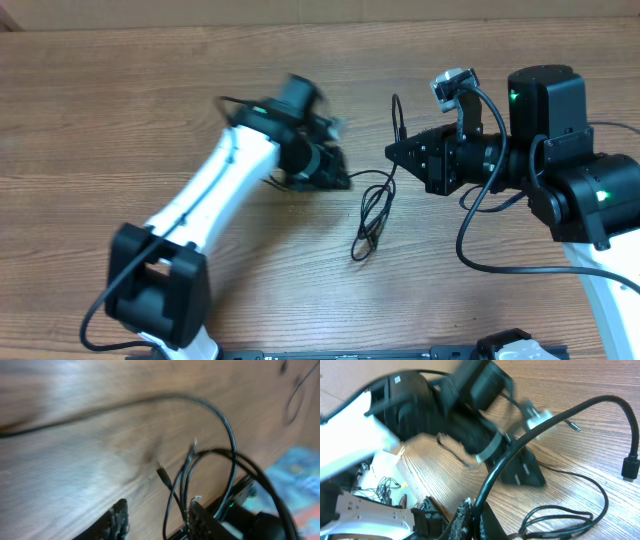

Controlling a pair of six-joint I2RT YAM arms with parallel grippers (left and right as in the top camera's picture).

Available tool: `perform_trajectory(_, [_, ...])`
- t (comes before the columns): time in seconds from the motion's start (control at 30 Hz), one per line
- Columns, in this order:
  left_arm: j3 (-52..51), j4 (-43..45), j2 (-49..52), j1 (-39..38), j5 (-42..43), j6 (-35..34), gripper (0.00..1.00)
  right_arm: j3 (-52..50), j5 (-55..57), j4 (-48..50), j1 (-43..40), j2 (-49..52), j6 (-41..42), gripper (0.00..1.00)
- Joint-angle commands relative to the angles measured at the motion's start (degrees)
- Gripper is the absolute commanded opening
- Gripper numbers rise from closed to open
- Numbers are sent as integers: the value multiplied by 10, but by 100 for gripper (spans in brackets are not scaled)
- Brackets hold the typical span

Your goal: Untangle cables

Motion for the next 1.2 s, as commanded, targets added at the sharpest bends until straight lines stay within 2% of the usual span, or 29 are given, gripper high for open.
perform_trajectory(0.0, [12, -12, -3, 76, 191, 123, 47, 11, -8, 2, 1, -8, -2, 4])
perform_trajectory(0.07, [12, -30, -3, 87, 255, 199, 62, 11, -8, 2, 1, -8, -2, 4])
perform_trajectory(0.13, [12, -45, -3, 88, 278, 243, 75, 11, -8, 2, 1, -8, -2, 4])
perform_trajectory(0.37, [12, -37, -3, 16, 268, 261, 78, 11, -8, 2, 1, -8, -2, 4])
perform_trajectory(0.53, [12, -3, -3, -48, 204, 249, 77, 11, -8, 1, 1, -8, -2, 4])
perform_trajectory(0.63, [12, 20, -3, -84, 123, 197, 57, 11, -8, 1, 1, -8, -2, 4])
perform_trajectory(0.67, [12, 24, -3, -95, 80, 174, 46, 11, -8, 1, 1, -8, -2, 4])
perform_trajectory(0.73, [12, 23, -3, -112, -16, 124, 10, 11, -8, 0, 1, -8, -2, 4])
perform_trajectory(0.77, [12, 17, -3, -119, -75, 94, 4, 11, -8, -1, 1, -8, -2, 4])
perform_trajectory(0.87, [12, -10, -4, -120, -207, 17, 4, 11, 4, -2, 1, -8, -2, 4])
perform_trajectory(0.93, [13, -35, -8, -104, -266, -26, 4, 11, 46, -13, 1, -8, -2, 4])
perform_trajectory(1.03, [14, -60, -24, -66, -283, -50, 4, 11, 169, -59, 1, -8, 38, 4])
perform_trajectory(1.17, [14, -61, -71, 6, -236, -52, 4, 10, 340, -135, 1, -7, 140, 4])
